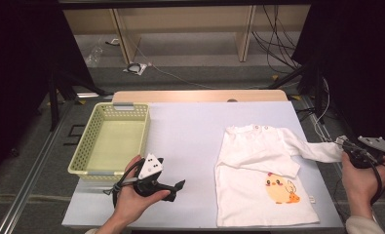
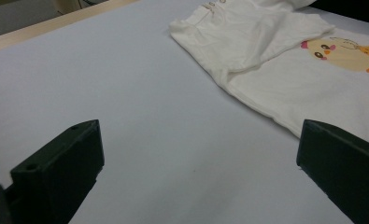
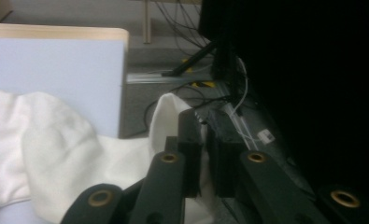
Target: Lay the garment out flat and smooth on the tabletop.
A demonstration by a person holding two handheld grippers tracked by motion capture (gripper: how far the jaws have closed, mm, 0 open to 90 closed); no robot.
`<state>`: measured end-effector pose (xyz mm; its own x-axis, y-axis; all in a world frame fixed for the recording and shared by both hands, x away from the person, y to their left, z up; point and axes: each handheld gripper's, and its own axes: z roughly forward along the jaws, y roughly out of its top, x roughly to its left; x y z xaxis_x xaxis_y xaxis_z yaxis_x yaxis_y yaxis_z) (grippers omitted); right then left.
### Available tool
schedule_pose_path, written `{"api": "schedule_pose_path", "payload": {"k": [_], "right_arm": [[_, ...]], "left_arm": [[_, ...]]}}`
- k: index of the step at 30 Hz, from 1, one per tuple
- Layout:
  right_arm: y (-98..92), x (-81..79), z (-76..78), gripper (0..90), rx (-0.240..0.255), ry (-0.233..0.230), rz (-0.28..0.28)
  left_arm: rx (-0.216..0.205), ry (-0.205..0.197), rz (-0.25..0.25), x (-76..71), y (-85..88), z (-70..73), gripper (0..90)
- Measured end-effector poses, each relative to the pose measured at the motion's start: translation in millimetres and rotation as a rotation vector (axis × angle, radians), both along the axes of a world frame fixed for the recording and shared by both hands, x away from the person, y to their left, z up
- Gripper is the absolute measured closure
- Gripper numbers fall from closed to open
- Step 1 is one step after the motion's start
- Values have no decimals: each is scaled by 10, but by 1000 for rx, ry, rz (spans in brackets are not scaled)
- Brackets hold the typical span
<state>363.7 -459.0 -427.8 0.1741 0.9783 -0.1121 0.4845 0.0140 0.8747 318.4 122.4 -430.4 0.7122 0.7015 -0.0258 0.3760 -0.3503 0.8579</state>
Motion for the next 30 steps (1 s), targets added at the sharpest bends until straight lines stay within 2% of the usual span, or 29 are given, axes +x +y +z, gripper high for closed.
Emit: {"api": "schedule_pose_path", "payload": {"k": [2, 3, 7, 10, 13, 15, 17, 22, 24, 26, 28, 29, 30], "right_arm": [[-27, -5, -15, 812, -3, 5, -22], [-57, -6, -36, 751, 0, 28, -45], [-66, -9, -45, 725, -11, 50, -53], [-31, 17, -64, 724, 6, 66, -24], [48, 105, -149, 716, 33, 107, 57], [106, 171, -205, 712, 38, 138, 90], [143, 253, -253, 702, 64, 151, 124], [200, 475, -309, 697, 84, 190, 162], [201, 603, -325, 699, 99, 230, 187], [200, 637, -332, 701, 102, 243, 187], [194, 730, -363, 700, 117, 282, 196], [197, 805, -404, 701, 120, 316, 194], [197, 805, -404, 701, 120, 316, 194]], "left_arm": [[2, 1, -3, -3, -6, -1, 4], [3, 1, -3, -3, -7, -1, 4], [1, 2, 0, 2, -3, -3, 4], [3, 2, 0, 3, -3, -5, 5], [3, 3, -1, 0, -6, -6, 5], [3, 4, -1, 0, -6, -8, 5], [3, 3, 0, 2, -3, -9, 4], [3, 3, 0, 5, 3, -12, 5], [2, 7, 0, 10, 6, -17, 4], [3, 8, -1, 13, 8, -18, 4], [5, 7, -1, 17, 10, -20, 5], [1, 8, 0, 16, 6, -22, 5], [1, 9, -1, 15, 5, -21, 5]]}}
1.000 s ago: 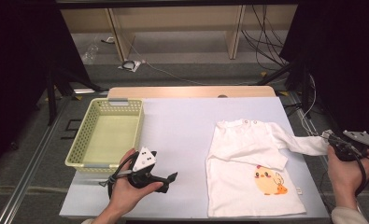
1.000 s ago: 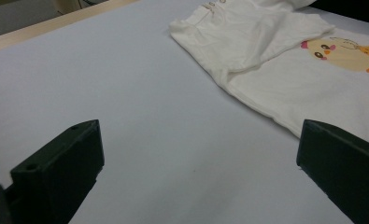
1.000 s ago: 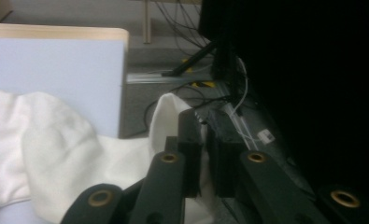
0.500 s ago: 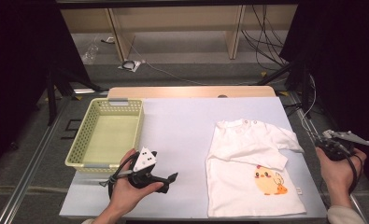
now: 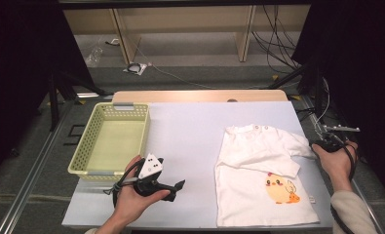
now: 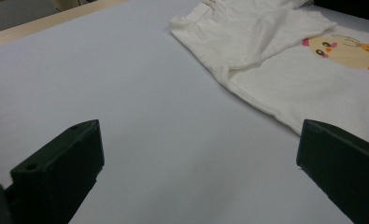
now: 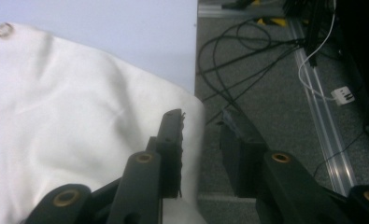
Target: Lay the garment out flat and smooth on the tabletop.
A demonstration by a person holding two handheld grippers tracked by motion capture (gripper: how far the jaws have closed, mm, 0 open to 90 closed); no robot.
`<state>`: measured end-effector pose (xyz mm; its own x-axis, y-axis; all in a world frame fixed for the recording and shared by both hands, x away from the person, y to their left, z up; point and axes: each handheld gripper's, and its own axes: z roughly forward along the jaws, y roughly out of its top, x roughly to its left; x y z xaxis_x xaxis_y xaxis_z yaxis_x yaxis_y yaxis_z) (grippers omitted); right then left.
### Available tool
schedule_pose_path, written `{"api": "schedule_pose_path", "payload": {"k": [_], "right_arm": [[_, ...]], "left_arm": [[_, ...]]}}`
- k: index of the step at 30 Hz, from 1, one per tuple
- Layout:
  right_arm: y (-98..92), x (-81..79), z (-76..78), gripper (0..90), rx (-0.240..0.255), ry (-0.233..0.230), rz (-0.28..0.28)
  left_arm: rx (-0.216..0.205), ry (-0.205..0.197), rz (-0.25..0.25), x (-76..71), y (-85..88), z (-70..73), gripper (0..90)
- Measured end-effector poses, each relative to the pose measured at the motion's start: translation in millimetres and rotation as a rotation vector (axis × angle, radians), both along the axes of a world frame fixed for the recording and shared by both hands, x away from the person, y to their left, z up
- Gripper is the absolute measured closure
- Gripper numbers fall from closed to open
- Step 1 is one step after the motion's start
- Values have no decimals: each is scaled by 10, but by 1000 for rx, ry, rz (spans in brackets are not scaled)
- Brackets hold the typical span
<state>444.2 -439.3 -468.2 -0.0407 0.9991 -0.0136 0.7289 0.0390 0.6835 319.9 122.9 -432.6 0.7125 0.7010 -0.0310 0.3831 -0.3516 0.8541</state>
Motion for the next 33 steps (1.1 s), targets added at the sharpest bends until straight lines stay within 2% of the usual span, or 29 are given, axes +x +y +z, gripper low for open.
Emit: {"api": "schedule_pose_path", "payload": {"k": [3, 5, 7, 10, 13, 19, 23, 26, 28, 33], "right_arm": [[25, 84, -63, 709, 23, 44, 9], [40, 115, -74, 764, 28, 54, 10], [50, 117, -71, 777, 35, 57, 11], [70, 107, -78, 813, 23, 60, 5], [74, 109, -73, 897, 9, 68, -1], [78, 128, -53, 900, -8, 84, 6], [86, 181, 11, 900, -2, 34, -20], [84, 240, 70, 900, -17, 6, -27], [78, 277, 73, 900, -27, -1, -26], [50, 286, 17, 900, -64, 28, -36]], "left_arm": [[1, 0, -1, -2, -4, 0, 5], [5, 1, -2, -1, 0, -3, 5], [4, 2, -3, -1, 0, -6, 5], [3, 4, -8, -5, -8, -12, 5], [4, 0, -11, -13, -17, -11, 5], [5, 8, -16, -9, -28, -28, 5], [3, 7, -12, 1, -32, -26, 6], [6, 6, -12, 1, -26, -23, 6], [6, 5, -11, -2, -24, -22, 6], [-1, -6, -8, -5, -14, -19, 5]]}}
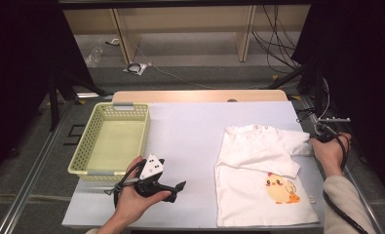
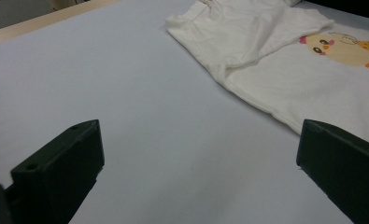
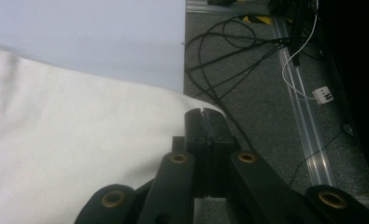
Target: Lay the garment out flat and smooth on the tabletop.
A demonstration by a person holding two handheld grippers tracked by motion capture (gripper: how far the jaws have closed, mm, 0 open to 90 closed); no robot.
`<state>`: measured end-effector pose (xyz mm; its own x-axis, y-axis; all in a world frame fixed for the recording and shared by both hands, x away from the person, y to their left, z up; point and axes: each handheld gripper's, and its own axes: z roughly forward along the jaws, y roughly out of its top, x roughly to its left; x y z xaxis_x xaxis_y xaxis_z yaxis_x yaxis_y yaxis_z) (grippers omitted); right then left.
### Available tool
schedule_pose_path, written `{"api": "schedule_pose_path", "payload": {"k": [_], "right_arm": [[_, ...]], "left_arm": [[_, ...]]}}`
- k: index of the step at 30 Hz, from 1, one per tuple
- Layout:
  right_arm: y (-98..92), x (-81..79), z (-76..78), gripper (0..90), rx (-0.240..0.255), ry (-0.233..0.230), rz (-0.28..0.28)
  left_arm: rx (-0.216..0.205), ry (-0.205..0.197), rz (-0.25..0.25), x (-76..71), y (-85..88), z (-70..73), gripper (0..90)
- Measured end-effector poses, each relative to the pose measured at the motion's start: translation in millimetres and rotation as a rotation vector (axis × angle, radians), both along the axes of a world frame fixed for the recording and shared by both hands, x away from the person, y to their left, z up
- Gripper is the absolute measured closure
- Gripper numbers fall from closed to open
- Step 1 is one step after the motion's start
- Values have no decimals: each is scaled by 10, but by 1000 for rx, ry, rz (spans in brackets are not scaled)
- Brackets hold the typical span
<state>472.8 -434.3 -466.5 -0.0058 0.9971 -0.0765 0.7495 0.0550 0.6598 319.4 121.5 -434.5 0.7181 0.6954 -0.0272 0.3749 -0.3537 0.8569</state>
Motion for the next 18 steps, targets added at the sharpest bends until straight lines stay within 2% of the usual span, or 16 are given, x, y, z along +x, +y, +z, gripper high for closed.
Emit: {"api": "schedule_pose_path", "payload": {"k": [2, 4, 9, 12, 13, 16, 18], "right_arm": [[-19, -26, -17, 896, 8, 1, 3], [-18, -69, 5, 839, -4, -31, 2], [23, -187, 90, 786, -7, -71, 24], [82, -372, 158, 742, 6, -105, 62], [98, -443, 170, 720, 27, -111, 74], [164, -651, 177, 675, 70, -109, 124], [221, -766, 176, 663, 73, -111, 154]], "left_arm": [[-4, -3, 5, 2, 3, 4, 0], [-5, -5, 6, 2, 1, 6, 0], [2, -3, 1, 1, -10, 1, 0], [4, -5, 2, 0, -7, 1, 0], [3, -8, 3, 0, -5, 2, 0], [2, -7, 1, 1, -3, -1, 0], [5, -6, 0, 3, -13, -6, 0]]}}
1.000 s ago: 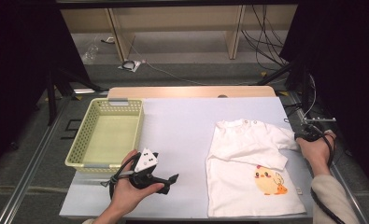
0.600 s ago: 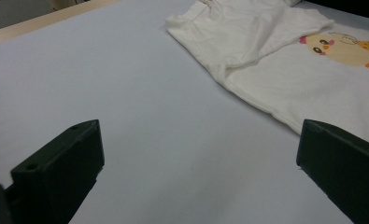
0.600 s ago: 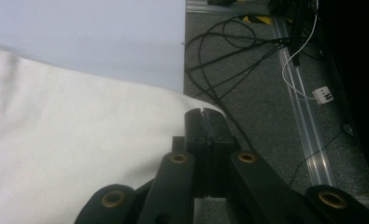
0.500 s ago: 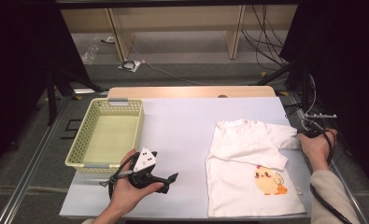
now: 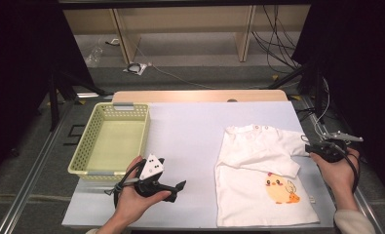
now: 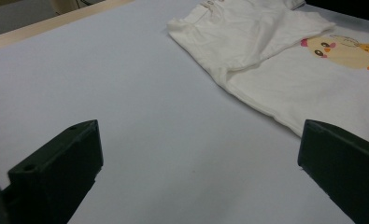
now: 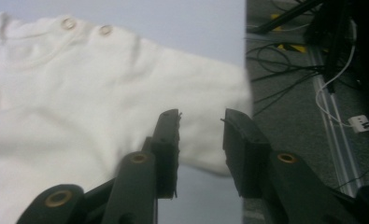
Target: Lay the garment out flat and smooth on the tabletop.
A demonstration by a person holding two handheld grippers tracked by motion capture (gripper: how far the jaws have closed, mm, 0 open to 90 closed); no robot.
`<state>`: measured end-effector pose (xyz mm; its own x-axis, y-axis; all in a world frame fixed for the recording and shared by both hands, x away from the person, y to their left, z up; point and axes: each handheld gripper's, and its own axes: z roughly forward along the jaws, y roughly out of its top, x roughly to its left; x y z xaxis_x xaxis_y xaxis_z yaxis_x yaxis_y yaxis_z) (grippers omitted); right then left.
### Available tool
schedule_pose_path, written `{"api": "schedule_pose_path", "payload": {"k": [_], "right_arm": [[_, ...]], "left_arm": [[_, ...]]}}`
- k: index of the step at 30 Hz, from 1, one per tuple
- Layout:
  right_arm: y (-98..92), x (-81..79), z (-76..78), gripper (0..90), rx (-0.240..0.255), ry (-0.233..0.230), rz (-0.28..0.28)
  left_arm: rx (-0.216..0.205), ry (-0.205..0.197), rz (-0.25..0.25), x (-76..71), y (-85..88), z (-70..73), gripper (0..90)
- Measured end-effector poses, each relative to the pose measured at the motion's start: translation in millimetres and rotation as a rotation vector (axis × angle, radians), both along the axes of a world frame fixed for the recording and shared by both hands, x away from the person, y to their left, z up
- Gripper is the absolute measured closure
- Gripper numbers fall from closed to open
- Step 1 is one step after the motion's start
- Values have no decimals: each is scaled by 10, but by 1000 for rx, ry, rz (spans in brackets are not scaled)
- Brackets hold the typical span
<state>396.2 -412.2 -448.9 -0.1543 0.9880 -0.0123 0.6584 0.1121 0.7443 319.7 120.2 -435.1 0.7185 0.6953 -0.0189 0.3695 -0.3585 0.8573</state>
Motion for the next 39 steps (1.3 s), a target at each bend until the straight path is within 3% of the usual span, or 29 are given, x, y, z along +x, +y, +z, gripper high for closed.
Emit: {"api": "schedule_pose_path", "payload": {"k": [5, 9, 19, 32, 35, 39], "right_arm": [[143, -156, 3, 640, -8, 9, 69], [212, -214, -53, 628, 2, 32, 86], [239, -282, -92, 620, 21, 43, 93], [239, -269, -202, 636, 35, 97, 101], [236, -264, -241, 672, 30, 117, 100], [267, -270, -264, 813, 44, 143, 95]], "left_arm": [[4, 1, -8, -7, -19, -3, 0], [3, 0, -5, -10, -14, -5, 0], [4, -5, -5, -17, -12, 9, 0], [4, -8, -3, -18, -9, 14, 0], [2, -9, -2, -18, -8, 16, 0], [3, -9, -2, -18, -7, 14, 0]]}}
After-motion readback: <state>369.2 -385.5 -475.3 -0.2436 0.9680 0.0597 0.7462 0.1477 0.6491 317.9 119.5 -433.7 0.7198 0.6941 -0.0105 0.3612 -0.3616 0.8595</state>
